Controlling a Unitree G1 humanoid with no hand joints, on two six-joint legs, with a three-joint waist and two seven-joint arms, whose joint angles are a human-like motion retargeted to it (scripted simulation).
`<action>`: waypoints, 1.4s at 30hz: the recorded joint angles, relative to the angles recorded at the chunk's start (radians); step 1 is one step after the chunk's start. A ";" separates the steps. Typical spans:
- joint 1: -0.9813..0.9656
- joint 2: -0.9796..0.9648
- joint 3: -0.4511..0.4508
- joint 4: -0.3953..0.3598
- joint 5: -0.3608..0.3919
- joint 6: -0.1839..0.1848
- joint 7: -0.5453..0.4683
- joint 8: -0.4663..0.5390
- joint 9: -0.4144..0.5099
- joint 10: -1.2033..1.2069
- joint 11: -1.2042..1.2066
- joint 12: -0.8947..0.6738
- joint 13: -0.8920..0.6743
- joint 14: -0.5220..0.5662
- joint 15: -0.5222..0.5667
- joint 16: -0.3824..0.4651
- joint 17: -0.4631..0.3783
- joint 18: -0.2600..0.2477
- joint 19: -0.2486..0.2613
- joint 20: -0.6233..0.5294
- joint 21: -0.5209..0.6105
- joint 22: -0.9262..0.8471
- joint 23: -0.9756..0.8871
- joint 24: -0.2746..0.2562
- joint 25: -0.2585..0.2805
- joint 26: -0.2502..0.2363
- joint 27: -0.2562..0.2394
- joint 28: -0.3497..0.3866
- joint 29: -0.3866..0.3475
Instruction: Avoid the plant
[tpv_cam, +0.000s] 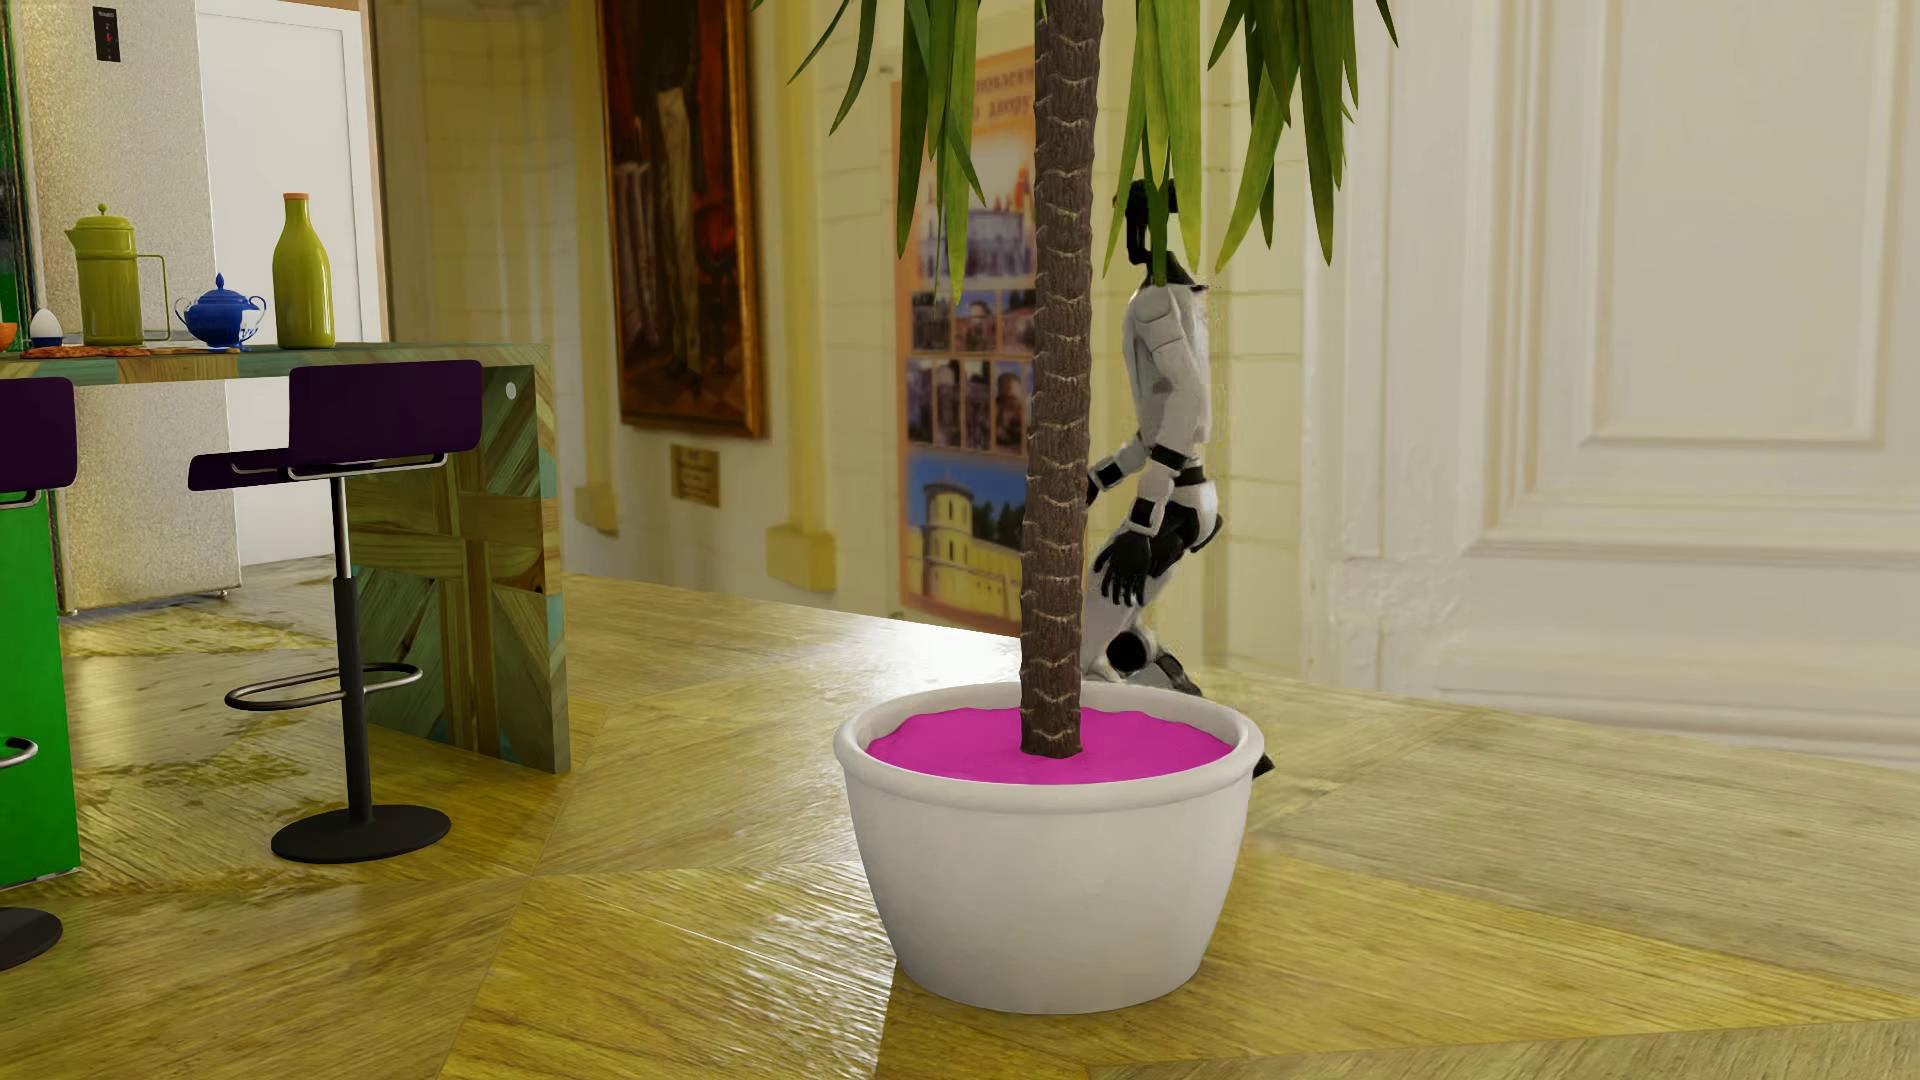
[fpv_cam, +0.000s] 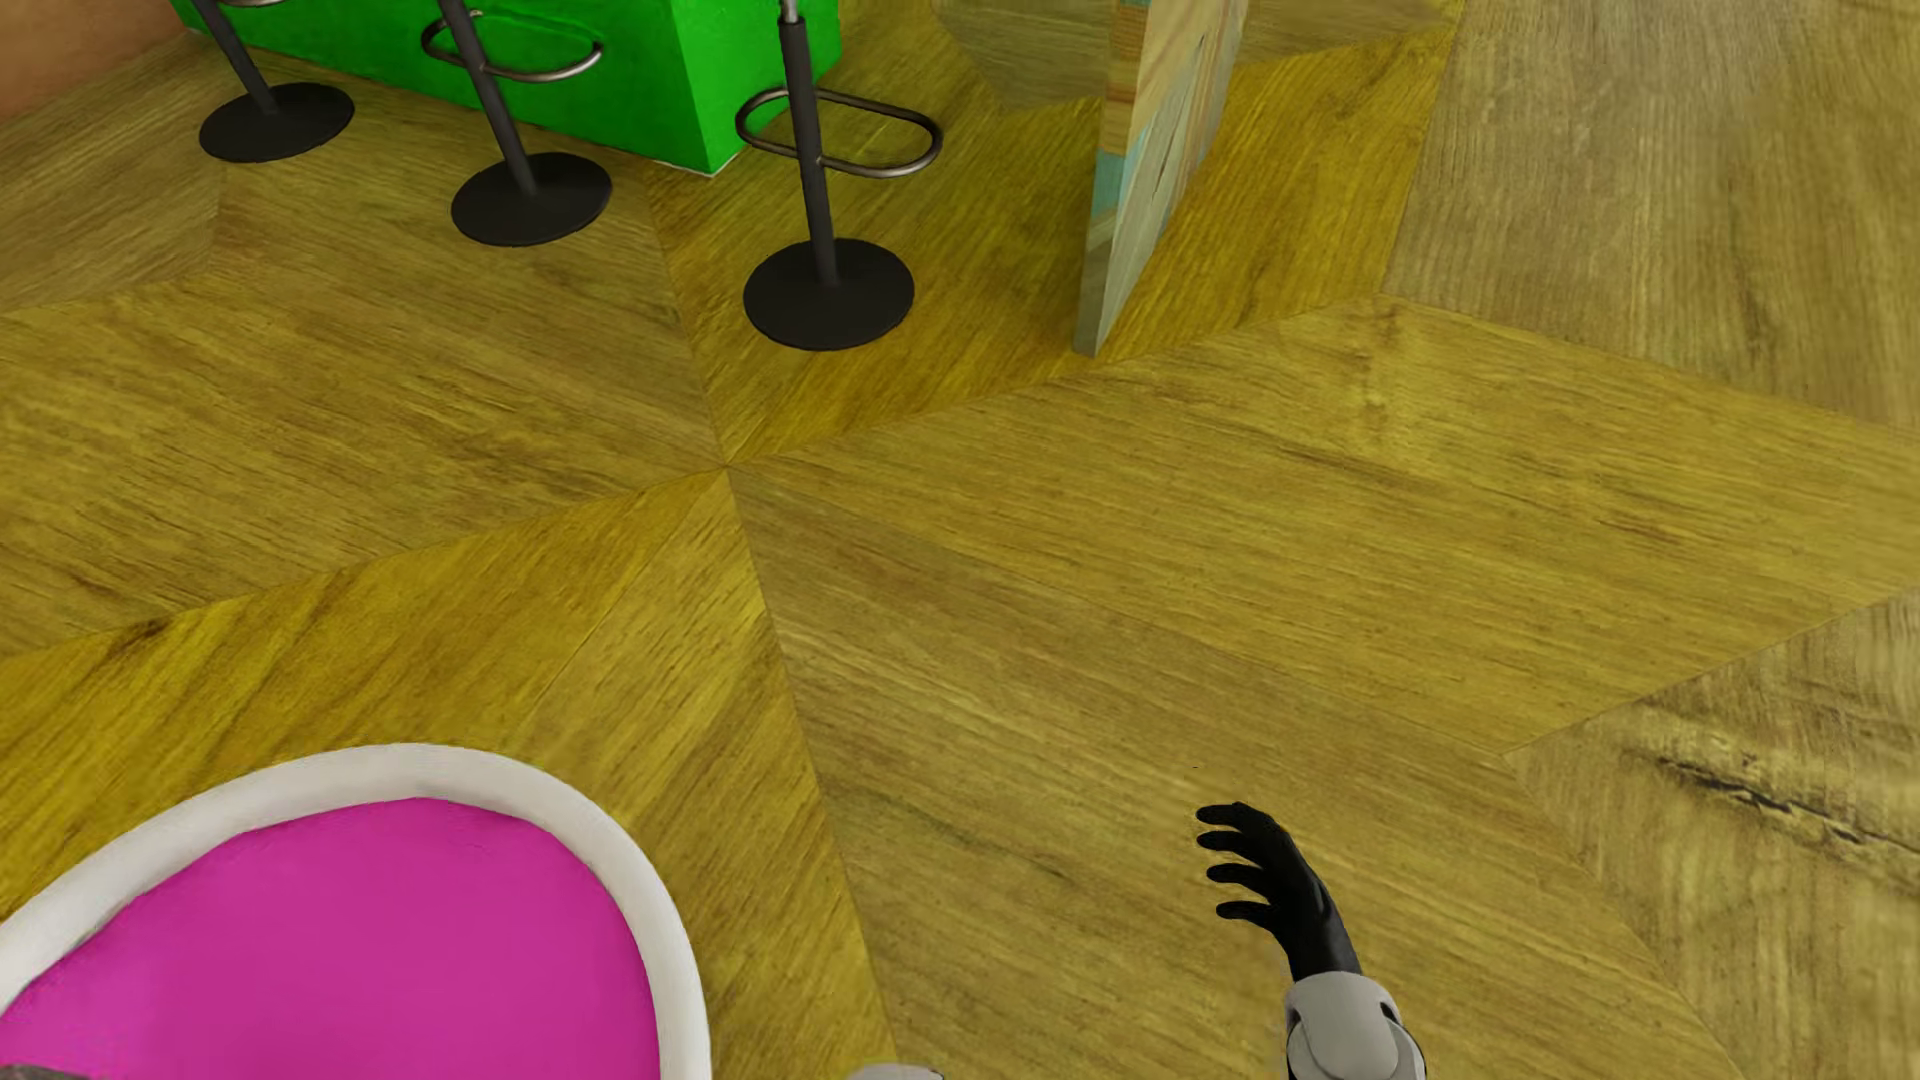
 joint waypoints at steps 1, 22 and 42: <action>0.062 -0.066 -0.060 -0.026 0.048 -0.042 -0.027 0.016 0.005 -0.038 -0.009 -0.015 0.074 -0.021 -0.086 -0.022 -0.003 -0.003 -0.009 0.026 -0.035 -0.031 0.003 -0.003 -0.039 -0.001 0.019 0.030 0.041; -0.087 0.290 0.151 0.011 -0.032 0.078 0.057 -0.181 -0.021 0.133 -0.424 0.022 -0.040 0.006 -0.310 -0.052 -0.063 -0.045 -0.066 0.052 -0.006 -0.137 -0.078 -0.136 0.087 0.001 0.100 -0.095 -0.040; -0.002 -0.016 -0.024 -0.034 0.004 -0.012 -0.003 -0.091 -0.005 0.401 -0.295 -0.117 0.157 0.149 -0.249 -0.079 -0.172 -0.004 -0.155 0.023 -0.104 -0.099 0.088 -0.173 -0.029 0.089 0.014 0.036 0.063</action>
